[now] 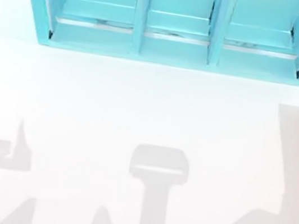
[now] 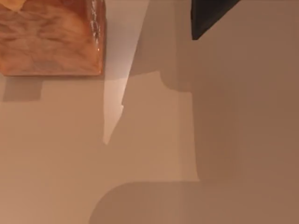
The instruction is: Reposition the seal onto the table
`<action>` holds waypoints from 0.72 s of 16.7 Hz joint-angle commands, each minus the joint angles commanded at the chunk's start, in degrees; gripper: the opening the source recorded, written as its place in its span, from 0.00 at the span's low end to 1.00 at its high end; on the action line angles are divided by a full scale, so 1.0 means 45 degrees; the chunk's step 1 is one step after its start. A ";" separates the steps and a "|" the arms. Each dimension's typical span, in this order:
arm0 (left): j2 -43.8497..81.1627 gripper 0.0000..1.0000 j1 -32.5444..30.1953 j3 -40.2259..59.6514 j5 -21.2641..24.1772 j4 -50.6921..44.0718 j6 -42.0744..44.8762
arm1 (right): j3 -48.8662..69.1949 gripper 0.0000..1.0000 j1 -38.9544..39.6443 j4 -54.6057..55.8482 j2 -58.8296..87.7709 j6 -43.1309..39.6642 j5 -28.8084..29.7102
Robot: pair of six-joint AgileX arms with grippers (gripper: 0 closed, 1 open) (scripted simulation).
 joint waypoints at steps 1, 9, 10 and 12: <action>0.0000 1.00 0.0000 0.0000 0.0000 0.0000 0.0000 | -0.0024 1.00 0.0002 0.0044 0.0012 0.0004 0.0002; 0.0000 1.00 0.0000 0.0000 0.0000 0.0000 0.0000 | -0.0024 0.62 0.0002 0.0044 0.0012 0.0004 0.0002; 0.0000 1.00 0.0000 0.0000 0.0000 0.0000 0.0000 | -0.0024 0.55 0.0002 0.0044 0.0012 0.0004 0.0002; 0.0000 1.00 0.0000 0.0000 0.0000 0.0000 0.0000 | -0.0024 0.40 0.0002 0.0044 0.0012 0.0004 0.0002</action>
